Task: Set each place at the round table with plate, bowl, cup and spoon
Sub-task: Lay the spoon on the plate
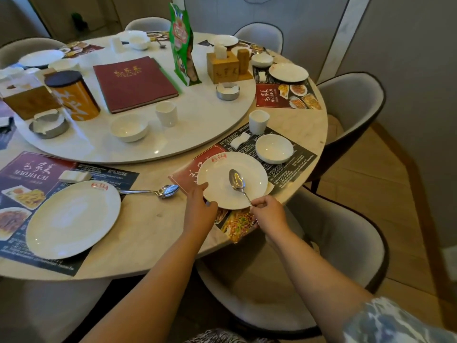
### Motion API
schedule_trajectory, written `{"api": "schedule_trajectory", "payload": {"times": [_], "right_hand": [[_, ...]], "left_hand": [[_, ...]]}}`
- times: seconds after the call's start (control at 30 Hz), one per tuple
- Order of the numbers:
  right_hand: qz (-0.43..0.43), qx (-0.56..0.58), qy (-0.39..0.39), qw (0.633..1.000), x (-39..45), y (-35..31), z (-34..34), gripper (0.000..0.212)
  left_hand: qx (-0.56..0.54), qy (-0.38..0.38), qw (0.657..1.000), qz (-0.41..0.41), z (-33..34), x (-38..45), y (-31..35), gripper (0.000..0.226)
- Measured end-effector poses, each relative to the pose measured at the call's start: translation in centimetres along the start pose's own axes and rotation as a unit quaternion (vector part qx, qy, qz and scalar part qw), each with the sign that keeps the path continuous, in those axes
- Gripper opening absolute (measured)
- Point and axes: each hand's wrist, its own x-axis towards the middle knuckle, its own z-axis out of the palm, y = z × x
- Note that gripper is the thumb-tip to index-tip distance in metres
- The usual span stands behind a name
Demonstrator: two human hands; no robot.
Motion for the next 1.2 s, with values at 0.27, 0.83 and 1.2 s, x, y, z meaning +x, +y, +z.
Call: {"api": "schedule_trajectory", "payload": {"times": [0.27, 0.83, 1.2], "right_hand": [[-0.004, -0.018, -0.021, 1.0, 0.4, 0.6, 0.2, 0.016], [-0.21, -0.188, -0.086, 0.956, -5.0, -1.2, 5.3, 0.012], [-0.184, -0.147, -0.248, 0.94, -9.4, -4.4, 18.2, 0.019]], "left_hand": [[-0.011, 0.016, 1.0, -0.006, 0.2, -0.3, -0.7, 0.042], [-0.035, 0.116, 0.992, -0.017, -5.7, -3.5, -1.5, 0.027], [0.01, 0.273, 0.958, -0.082, -19.3, -3.8, -9.6, 0.03]]}}
